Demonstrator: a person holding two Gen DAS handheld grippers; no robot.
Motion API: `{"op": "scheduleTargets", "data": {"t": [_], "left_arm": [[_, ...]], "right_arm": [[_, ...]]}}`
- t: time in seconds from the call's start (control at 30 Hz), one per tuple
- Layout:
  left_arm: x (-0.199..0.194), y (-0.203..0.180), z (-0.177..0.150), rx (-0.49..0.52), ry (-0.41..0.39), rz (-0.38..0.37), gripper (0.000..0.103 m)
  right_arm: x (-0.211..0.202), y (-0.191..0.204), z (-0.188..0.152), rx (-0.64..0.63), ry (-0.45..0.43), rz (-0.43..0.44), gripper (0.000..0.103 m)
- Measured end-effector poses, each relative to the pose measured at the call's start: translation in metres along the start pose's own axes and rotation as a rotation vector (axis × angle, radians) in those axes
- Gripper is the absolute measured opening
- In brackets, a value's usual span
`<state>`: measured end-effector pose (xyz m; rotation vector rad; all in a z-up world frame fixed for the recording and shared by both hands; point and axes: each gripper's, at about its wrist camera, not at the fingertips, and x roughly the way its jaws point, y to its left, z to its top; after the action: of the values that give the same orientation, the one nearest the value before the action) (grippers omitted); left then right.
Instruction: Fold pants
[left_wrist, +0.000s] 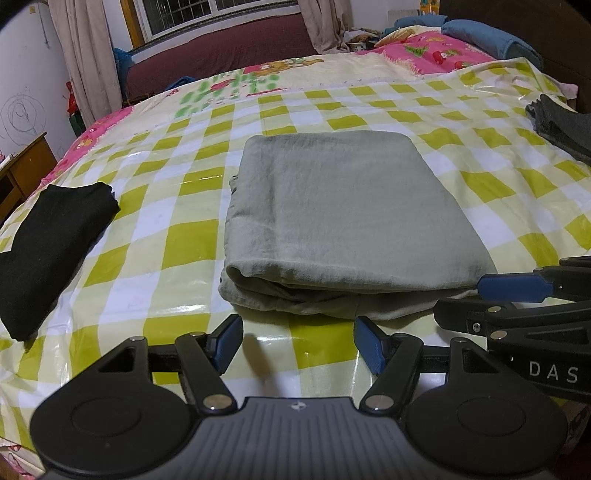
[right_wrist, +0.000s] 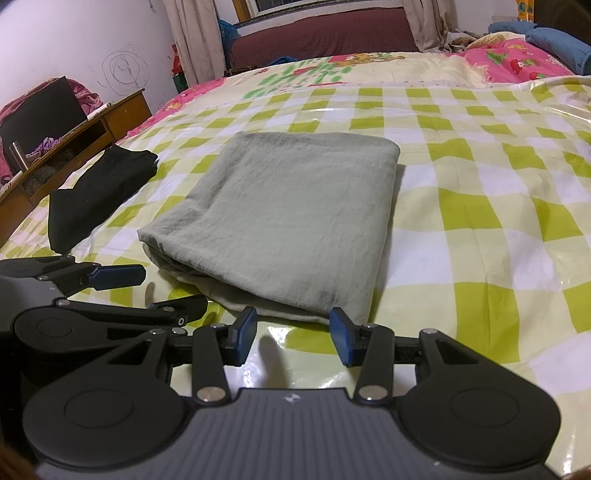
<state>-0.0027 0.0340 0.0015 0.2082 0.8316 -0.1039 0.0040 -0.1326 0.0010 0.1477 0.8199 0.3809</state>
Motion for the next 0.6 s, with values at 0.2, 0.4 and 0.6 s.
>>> {"op": "scheduleTargets", "data": {"t": [0.2,0.4,0.6], "left_arm": [[-0.0002,0.0006,0.0002,0.003,0.0,0.001,0.08],[-0.0004,0.0008,0.0009,0.006,-0.002,0.003,0.08],[-0.0003,0.0012,0.0011,0.003,0.001,-0.003,0.08]], "right_arm": [[-0.0001,-0.0002,0.0,0.0,0.0,0.0,0.045],[-0.0007,-0.0005,0.0009,0.0,-0.001,0.002,0.045],[-0.0008,-0.0004,0.0008,0.0,-0.001,0.002,0.045]]}}
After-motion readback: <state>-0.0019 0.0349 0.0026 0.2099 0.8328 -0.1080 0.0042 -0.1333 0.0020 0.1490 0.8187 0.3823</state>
